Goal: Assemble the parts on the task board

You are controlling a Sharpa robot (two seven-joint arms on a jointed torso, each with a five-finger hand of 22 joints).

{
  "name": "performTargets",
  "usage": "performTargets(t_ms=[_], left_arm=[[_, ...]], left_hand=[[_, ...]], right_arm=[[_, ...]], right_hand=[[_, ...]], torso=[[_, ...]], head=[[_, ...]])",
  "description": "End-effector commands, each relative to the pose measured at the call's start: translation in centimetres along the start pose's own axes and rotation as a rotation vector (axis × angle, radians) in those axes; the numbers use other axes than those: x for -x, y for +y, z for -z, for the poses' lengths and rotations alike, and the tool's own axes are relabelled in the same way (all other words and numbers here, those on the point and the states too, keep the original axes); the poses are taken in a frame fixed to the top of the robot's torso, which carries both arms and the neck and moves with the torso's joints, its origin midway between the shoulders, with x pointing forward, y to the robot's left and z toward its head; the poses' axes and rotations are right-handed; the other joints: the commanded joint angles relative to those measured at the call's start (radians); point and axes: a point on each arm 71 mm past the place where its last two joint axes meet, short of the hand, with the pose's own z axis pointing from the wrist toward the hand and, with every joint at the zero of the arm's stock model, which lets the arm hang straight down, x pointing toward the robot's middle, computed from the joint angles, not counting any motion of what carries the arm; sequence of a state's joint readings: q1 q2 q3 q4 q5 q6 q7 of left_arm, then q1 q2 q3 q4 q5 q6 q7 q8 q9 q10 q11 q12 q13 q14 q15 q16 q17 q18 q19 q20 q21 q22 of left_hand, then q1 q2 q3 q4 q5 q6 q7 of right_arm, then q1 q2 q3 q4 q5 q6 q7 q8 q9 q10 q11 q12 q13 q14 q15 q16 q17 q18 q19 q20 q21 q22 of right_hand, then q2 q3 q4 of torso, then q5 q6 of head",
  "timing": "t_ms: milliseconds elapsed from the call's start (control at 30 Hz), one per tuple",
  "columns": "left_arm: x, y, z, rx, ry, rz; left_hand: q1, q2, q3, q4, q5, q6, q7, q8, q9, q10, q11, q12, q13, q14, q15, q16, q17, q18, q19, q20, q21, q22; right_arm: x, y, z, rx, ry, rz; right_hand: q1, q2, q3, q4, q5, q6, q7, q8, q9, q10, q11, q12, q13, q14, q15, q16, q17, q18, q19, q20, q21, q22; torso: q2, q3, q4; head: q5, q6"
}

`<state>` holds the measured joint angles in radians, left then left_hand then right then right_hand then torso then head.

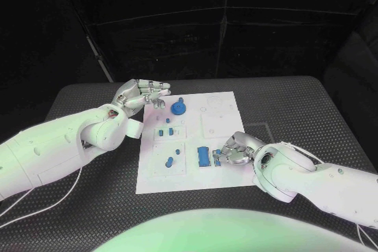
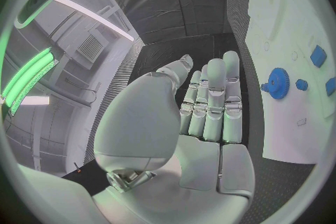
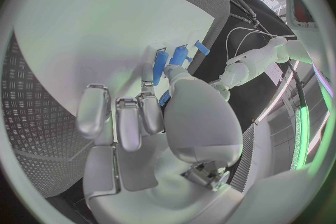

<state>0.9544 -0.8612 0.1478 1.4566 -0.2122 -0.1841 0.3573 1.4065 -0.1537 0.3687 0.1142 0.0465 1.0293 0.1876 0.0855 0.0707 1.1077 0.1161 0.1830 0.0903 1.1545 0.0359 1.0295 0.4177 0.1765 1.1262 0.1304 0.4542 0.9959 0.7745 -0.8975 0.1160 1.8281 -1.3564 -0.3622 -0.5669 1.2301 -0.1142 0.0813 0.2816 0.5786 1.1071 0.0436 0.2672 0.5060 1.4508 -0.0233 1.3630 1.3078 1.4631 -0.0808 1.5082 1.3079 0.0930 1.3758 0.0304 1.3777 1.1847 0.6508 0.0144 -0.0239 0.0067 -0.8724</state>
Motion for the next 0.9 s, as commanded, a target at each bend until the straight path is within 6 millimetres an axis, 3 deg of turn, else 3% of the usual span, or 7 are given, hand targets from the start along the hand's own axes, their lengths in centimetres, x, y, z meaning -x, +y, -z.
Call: performTargets(t_ms=[33, 533, 800, 900], left_arm=[[-0.14, -0.13, -0.03, -0.004, 0.013, 0.009], [-0.12, -0.08, -0.08, -0.001, 0.014, 0.009], [-0.1, -0.05, -0.11, -0.001, 0.013, 0.009], [-0.09, -0.04, -0.11, 0.0, 0.013, 0.009]], left_hand=[[0.002, 0.012, -0.006, 0.001, 0.003, -0.004, -0.001, 0.006, 0.001, -0.006, 0.0, 0.004, 0.001, -0.005, 0.0, -0.004, 0.0, 0.005, 0.0, 0.007, -0.003, -0.001], [0.002, 0.012, -0.006, 0.001, 0.003, -0.004, -0.001, 0.006, 0.001, -0.006, 0.0, 0.004, 0.001, -0.005, 0.0, -0.004, 0.0, 0.005, 0.0, 0.007, -0.003, -0.001], [0.002, 0.012, -0.006, 0.001, 0.003, -0.004, -0.001, 0.006, 0.001, -0.006, 0.0, 0.004, 0.001, -0.005, 0.0, -0.004, 0.0, 0.005, 0.0, 0.007, -0.003, -0.001], [0.002, 0.012, -0.006, 0.001, 0.003, -0.004, -0.001, 0.006, 0.001, -0.006, 0.0, 0.004, 0.001, -0.005, 0.0, -0.004, 0.0, 0.005, 0.0, 0.007, -0.003, -0.001]], right_arm=[[-0.23, 0.41, 0.04, 0.019, 0.02, 0.016], [-0.37, 0.66, 0.12, 0.033, 0.034, 0.028], [-0.37, 0.74, 0.2, 0.044, 0.036, 0.043], [-0.35, 0.73, 0.23, 0.046, 0.035, 0.047]], right_hand=[[-0.01, 0.001, -0.007, 0.001, -0.006, -0.004, 0.006, -0.003, -0.001, 0.001, 0.0, -0.005, 0.062, 0.086, -0.004, 0.004, 0.153, -0.016, 0.003, -0.003, 0.0, 0.0], [-0.01, 0.003, -0.028, 0.001, -0.035, -0.004, 0.006, -0.002, 0.003, 0.002, 0.0, -0.004, 0.064, 0.086, -0.004, 0.004, 0.154, -0.016, 0.004, -0.003, 0.001, 0.002], [-0.01, 0.001, -0.076, 0.001, -0.156, -0.004, 0.008, -0.002, 0.008, 0.003, 0.001, -0.002, 0.066, 0.086, -0.003, 0.005, 0.155, -0.016, 0.004, -0.001, 0.001, 0.004], [-0.009, 0.004, -0.085, 0.001, -0.172, -0.004, 0.008, -0.002, 0.009, 0.003, 0.002, -0.002, 0.066, 0.086, -0.002, 0.005, 0.155, -0.016, 0.004, -0.001, 0.0, 0.004]], torso=[[0.0, 0.0002, -0.0003], [0.0, 0.0008, 0.0001], [-0.001, 0.0008, -0.0003], [0.0, 0.0005, 0.0]], head=[[0.001, 0.0], [0.0, 0.0], [0.001, 0.0], [0.0, 0.0]])
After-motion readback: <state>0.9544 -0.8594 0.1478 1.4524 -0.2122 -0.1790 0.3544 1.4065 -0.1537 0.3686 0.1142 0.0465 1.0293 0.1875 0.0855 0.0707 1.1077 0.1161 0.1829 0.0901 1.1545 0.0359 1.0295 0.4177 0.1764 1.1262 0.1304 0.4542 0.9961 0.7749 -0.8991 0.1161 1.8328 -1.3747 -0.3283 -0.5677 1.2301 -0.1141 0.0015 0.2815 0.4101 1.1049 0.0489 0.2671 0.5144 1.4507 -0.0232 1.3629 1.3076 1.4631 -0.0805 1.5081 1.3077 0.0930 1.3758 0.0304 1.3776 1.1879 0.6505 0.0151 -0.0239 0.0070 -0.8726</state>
